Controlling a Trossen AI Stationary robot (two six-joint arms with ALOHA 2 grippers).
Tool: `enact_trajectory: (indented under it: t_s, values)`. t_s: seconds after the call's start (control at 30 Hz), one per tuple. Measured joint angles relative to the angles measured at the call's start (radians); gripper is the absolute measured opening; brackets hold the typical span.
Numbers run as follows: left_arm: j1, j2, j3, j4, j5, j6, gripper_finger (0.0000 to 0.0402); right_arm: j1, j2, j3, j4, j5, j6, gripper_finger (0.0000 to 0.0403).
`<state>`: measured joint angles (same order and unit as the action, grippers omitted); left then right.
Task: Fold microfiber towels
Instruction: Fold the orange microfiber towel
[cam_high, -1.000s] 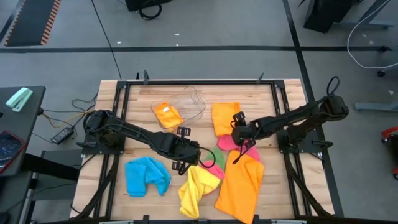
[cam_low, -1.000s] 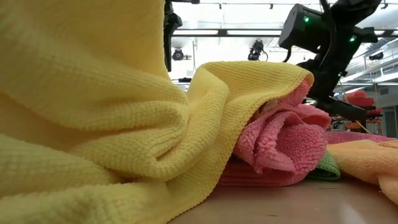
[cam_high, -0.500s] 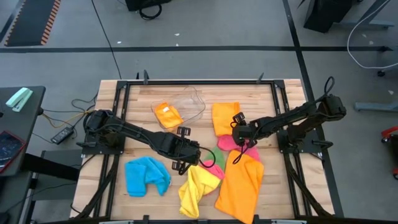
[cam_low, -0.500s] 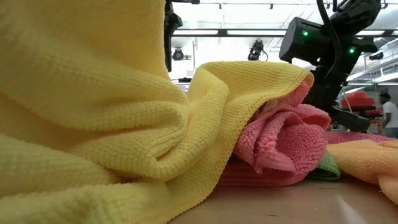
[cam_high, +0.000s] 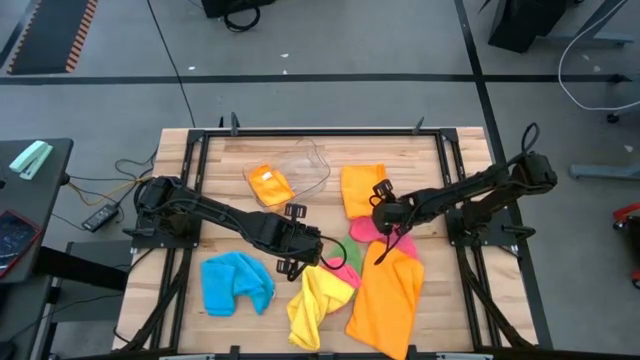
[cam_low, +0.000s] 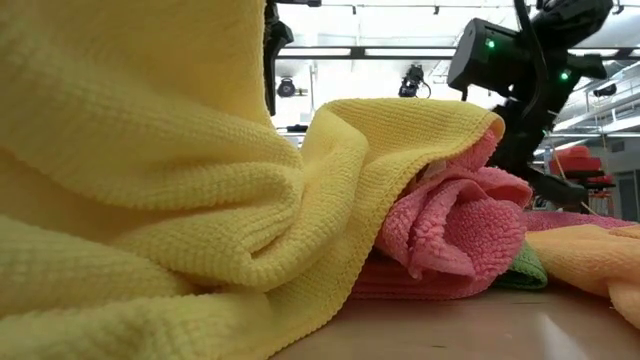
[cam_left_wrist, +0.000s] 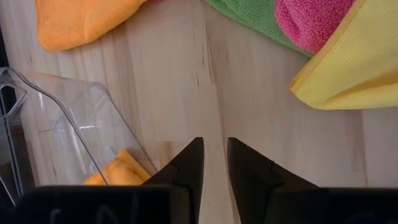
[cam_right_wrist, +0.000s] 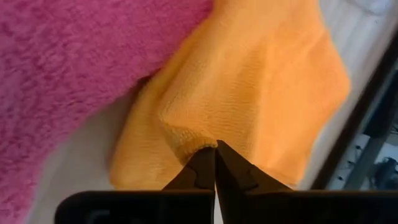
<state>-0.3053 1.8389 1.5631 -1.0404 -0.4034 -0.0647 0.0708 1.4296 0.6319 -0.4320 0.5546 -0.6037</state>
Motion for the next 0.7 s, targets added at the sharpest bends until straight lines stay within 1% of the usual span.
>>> enact_trajectory:
  t_s: [0.2,0.33,0.53,0.7]
  values:
    - [0.000,0.000,0.000,0.003,0.000,-0.002,0.0084,0.000,-0.006,0.054,-0.123,0.026,0.003,0.0004]
    - [0.000,0.000,0.000,0.005,0.000,-0.002,0.0079,0.008,-0.008,0.075,-0.219,0.054,0.059,0.0003]
    - [0.000,0.000,0.000,0.011,0.000,-0.002,0.0074,0.017,-0.009,0.070,-0.262,-0.002,0.081,0.0002]
    - [0.000,0.000,0.000,0.012,0.000,-0.007,0.0079,0.017,-0.009,0.030,-0.240,-0.033,0.085,0.0002]
